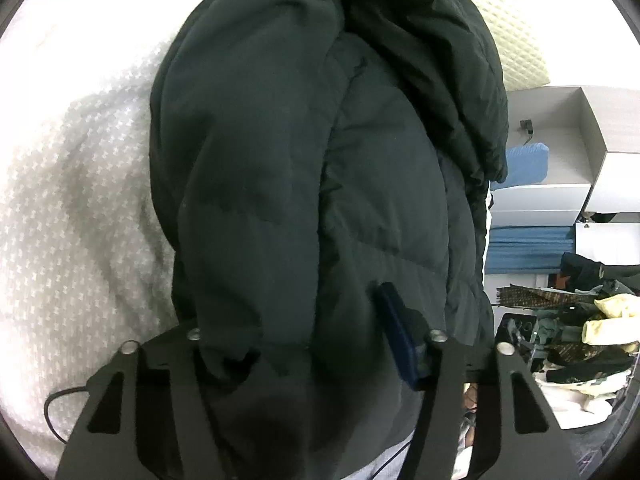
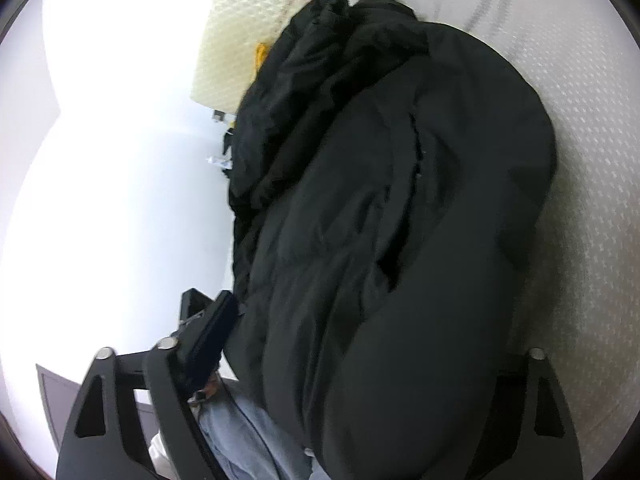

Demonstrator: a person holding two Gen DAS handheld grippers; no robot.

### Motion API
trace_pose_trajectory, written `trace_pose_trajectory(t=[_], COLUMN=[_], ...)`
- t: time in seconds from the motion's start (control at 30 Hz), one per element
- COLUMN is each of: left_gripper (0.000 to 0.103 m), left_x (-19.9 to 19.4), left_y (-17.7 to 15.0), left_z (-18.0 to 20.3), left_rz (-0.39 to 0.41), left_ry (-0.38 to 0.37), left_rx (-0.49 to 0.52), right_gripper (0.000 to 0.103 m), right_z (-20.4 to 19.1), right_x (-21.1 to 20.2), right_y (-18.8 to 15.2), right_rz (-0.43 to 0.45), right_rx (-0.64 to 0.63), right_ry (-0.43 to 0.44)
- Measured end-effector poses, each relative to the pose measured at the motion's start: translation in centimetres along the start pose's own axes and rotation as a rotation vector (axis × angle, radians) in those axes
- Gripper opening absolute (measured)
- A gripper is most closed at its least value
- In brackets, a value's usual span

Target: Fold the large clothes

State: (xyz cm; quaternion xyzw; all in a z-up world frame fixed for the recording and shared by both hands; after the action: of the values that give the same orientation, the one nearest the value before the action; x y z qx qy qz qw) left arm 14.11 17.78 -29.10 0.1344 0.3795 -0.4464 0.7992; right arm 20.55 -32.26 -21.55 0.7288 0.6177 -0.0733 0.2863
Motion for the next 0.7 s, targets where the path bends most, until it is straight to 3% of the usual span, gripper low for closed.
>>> trace_pose_trajectory(t=[0.1, 0.2, 0.33, 0.47, 0.7], left_gripper=[0.043, 0.021, 0.011, 0.009, 0.009], left_x=[-0.1, -0.9, -2.6, -5.1, -8.7], left_y=[0.0, -0.2, -0.9, -1.5, -3.4], left_z=[0.2, 0.4, 1.4, 2.7, 4.3], left_rz=[0.003, 0.018, 0.060, 0.108, 0.121], left_ry=[0.001, -0.030, -0.099, -0.195, -0.269], left_rx=[0.019, 0.041, 0.076, 0.085, 0.114], right_gripper=[0.051, 0.018, 0.012, 0.009, 0.008], right_z=[0.8, 0.7, -2.3, -4.5, -8.0], right_x=[0.7, 1.0, -0.1, -2.3, -7.3], right_y=[-0.5, -0.8, -0.4, -0.4, -1.4], right_rz=[-0.025, -0.031, 0.034, 0.102, 0.208], right_rx=[0.017, -0.019, -0.154, -0.216, -0.273], right_ry=[-0.060, -0.113, -0.131, -0.085, -0.011])
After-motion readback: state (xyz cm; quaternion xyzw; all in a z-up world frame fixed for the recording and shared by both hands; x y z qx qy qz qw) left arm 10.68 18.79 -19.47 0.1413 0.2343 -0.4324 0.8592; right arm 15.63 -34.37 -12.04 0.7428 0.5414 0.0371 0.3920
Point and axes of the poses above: each gripper's, at about its wrist camera, not at the fingertips, and x roughly the way its jaws point, z to its right, y to its top, the point moved 3 cm from there along x, roughly the way its jaws point, and after that the axes turned 11 degrees about -x, right-handed, at the moved point
